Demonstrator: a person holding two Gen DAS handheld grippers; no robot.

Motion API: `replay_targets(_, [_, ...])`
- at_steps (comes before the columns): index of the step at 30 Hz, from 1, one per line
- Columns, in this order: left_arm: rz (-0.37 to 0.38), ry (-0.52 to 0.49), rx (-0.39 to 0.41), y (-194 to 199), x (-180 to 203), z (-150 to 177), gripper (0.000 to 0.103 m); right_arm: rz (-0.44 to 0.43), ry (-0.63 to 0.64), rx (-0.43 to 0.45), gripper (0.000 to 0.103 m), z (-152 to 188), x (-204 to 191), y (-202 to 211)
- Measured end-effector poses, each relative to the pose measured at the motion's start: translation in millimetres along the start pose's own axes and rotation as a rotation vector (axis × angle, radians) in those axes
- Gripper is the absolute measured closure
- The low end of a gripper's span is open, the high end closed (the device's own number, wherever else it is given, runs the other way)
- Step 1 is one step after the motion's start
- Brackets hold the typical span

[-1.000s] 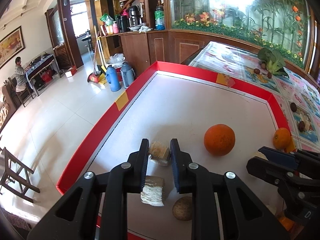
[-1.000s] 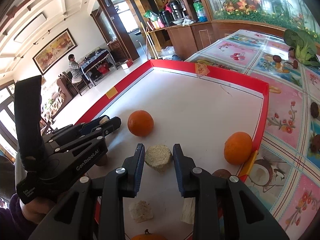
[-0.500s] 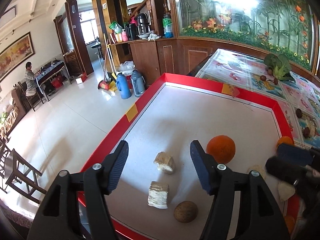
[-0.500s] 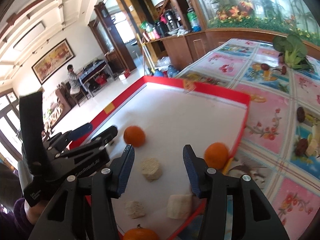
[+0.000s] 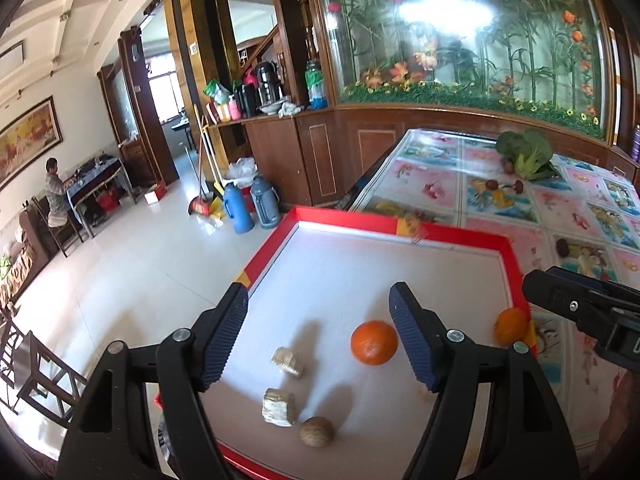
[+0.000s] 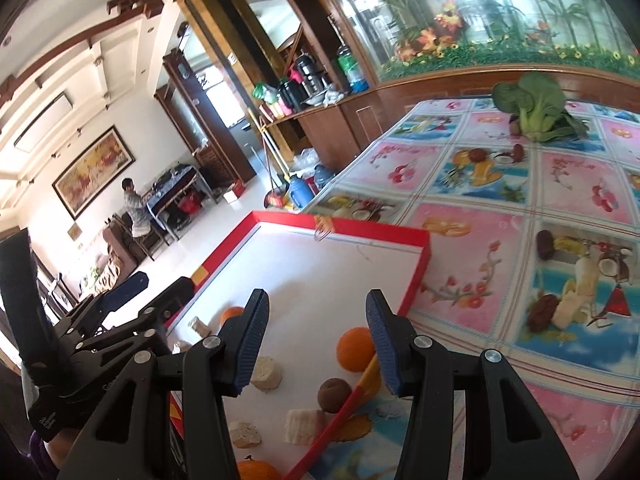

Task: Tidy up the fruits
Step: 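Move both open tools from the tray back to the fruit pile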

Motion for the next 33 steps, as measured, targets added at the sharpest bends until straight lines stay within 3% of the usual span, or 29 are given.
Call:
replay_targets(11, [-0.003, -0.041, 0.024, 7, 15, -14, 0.028, 0.044, -0.038, 0.061, 0.053, -11, 28, 24])
replay_targets(27, [0.02, -0.106, 0.031, 9, 49, -22, 0.027, 0.146, -0.039, 0.07, 0.053, -18, 81, 59])
replay_targets(30, [0.056, -0.127, 0.012, 6, 61, -18, 0.027, 0.194, 0.017, 0.034, 0.053, -17, 91, 58])
replay_targets(33, [0.144, -0.144, -0.032, 1, 78, -13, 0.027, 0.235, 0.07, -0.032, 0.053, -11, 105, 54])
Point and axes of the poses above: each gripper's, at about its wrist camera, not at the fingertips, and y roughly against the way its jaws point, x to its right, z to its underside, the point moved 2 cm from there along -y, roughly the way its jaws point, and after that the axes turned 7 degrees about x, right-handed, at the moved point
